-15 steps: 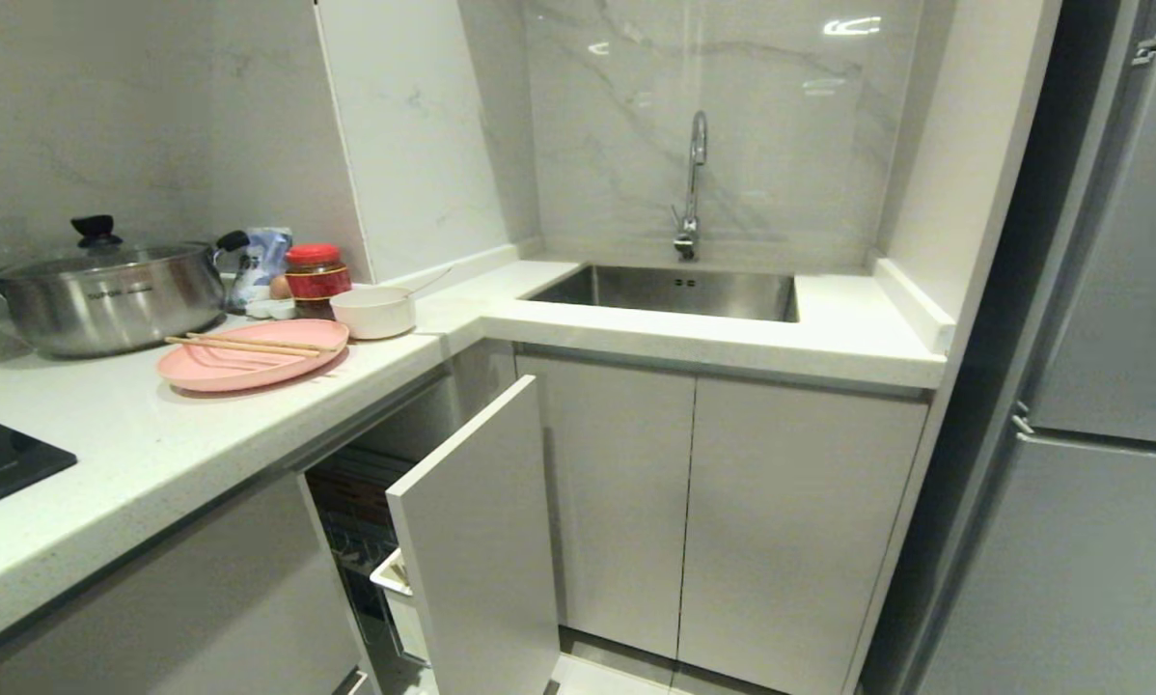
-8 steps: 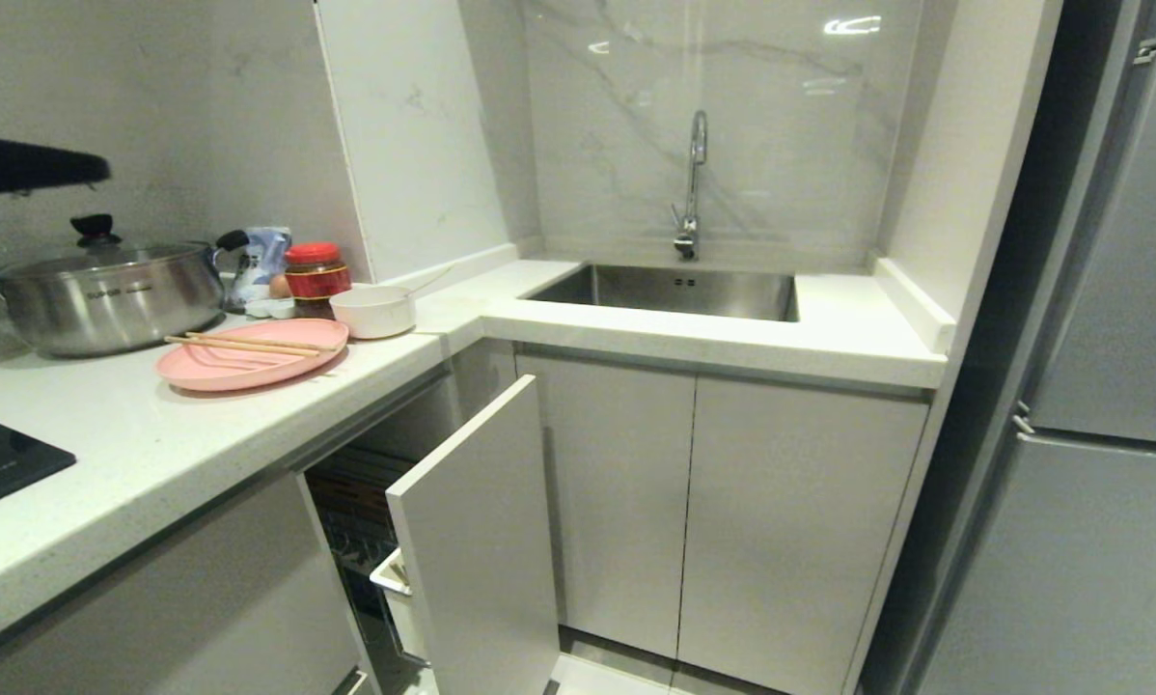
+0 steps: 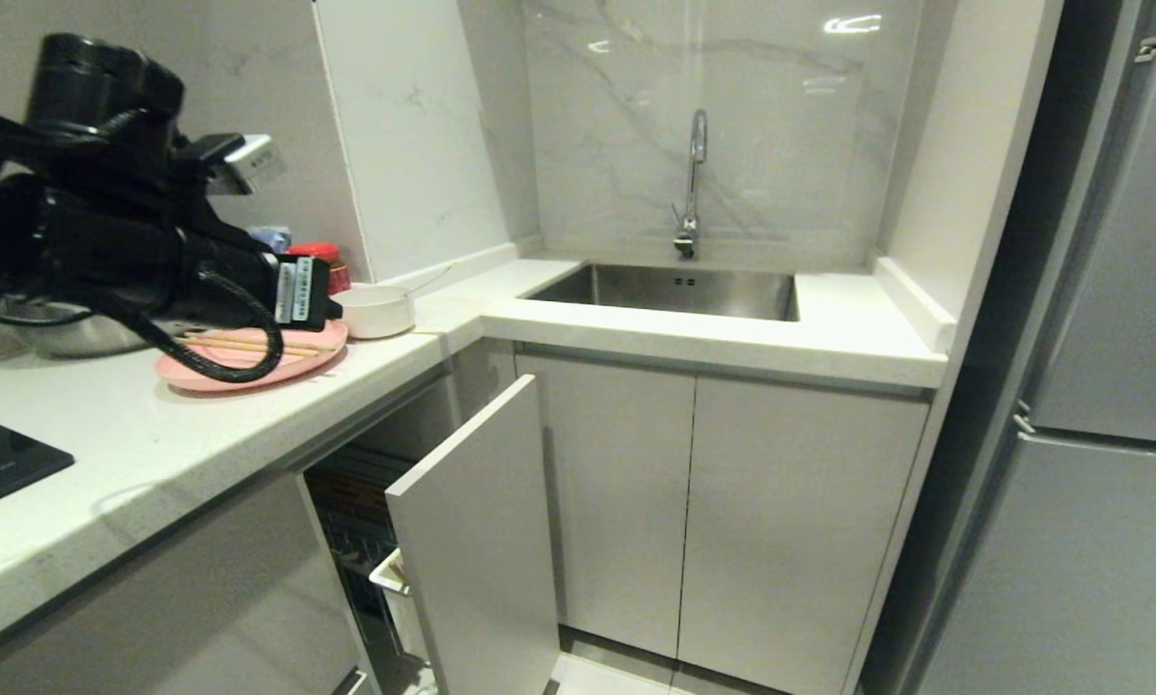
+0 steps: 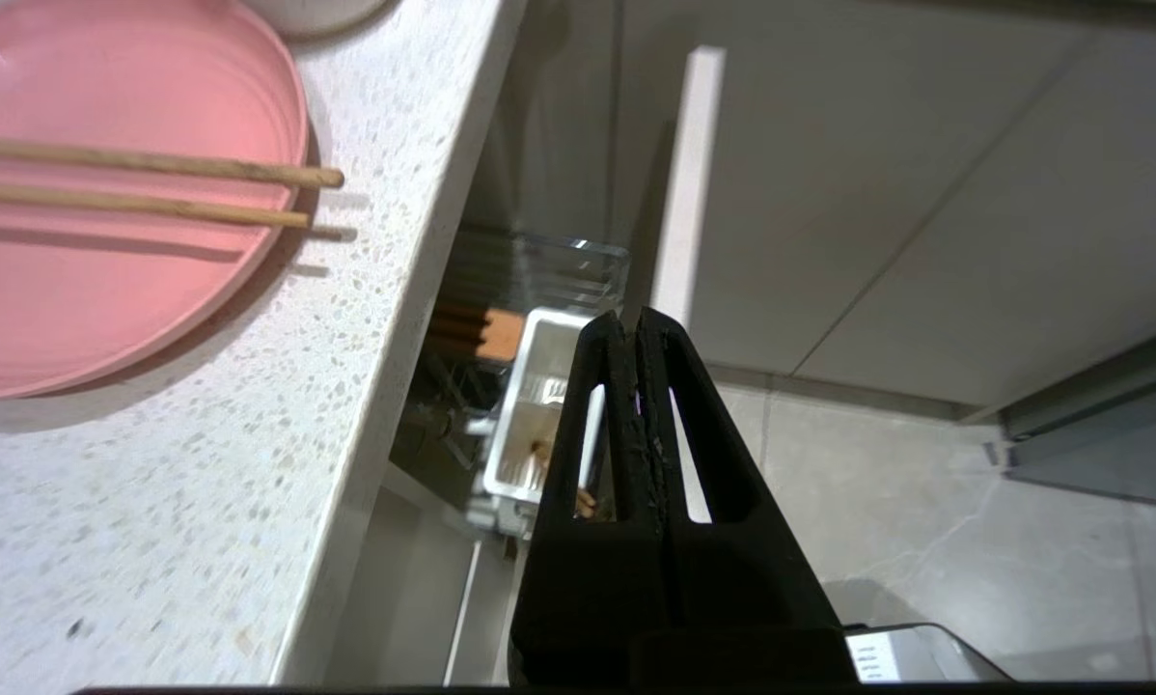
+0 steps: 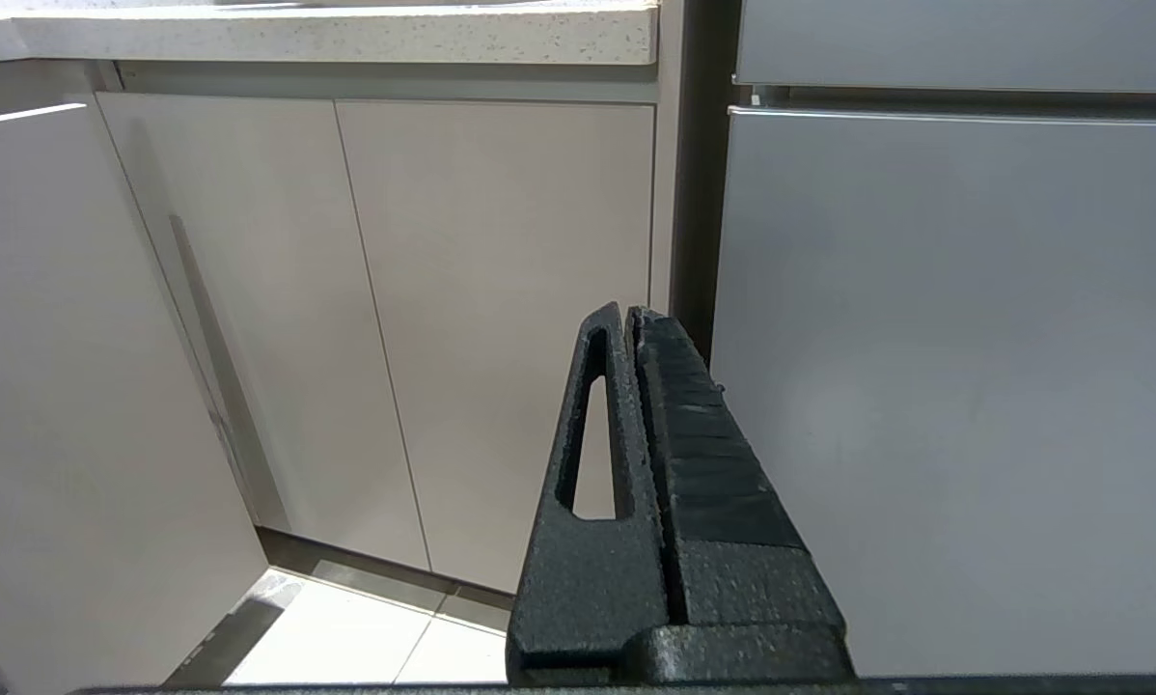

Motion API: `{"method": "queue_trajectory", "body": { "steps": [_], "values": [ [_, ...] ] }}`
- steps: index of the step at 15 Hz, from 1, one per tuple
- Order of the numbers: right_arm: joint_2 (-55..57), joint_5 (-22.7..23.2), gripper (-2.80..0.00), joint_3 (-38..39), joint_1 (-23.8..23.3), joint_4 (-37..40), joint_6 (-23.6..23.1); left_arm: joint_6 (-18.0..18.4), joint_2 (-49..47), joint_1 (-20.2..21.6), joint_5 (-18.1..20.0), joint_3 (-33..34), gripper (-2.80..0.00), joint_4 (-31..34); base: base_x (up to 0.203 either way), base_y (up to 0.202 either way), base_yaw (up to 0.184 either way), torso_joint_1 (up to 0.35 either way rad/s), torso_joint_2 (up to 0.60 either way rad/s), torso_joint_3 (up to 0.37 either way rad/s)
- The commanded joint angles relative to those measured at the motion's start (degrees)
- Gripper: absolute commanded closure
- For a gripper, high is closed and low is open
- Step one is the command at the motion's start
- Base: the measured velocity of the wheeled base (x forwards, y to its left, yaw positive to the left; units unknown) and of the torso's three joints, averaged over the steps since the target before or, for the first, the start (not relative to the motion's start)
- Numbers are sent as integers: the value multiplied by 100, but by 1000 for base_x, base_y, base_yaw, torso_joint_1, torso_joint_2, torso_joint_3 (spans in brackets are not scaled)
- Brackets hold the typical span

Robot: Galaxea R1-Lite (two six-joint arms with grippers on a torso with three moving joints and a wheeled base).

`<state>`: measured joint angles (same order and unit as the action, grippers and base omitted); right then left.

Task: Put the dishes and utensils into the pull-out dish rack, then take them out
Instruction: Open the cupboard

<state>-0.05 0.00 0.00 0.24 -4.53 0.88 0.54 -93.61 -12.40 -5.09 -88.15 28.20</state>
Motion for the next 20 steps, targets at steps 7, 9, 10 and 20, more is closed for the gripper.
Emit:
{"method": "queue_trajectory", "body": {
  "steps": [7,9,10,20],
  "values": [
    [5,0,0,149,2,-4,0,-256,-1782,-184,-559,-390,0,2,0,0,0,0,0,0],
    [5,0,0,149,2,-4,0,-258,-1963,-184,-692,-452,0,2,0,0,0,0,0,0],
    [5,0,0,149,2,-4,0,-263,-2058,-184,-819,-461,0,-12,0,0,0,0,0,0],
    [5,0,0,149,2,-4,0,-246,-2521,-113,-1143,-485,0,-192,0,0,0,0,0,0]
  ]
}}
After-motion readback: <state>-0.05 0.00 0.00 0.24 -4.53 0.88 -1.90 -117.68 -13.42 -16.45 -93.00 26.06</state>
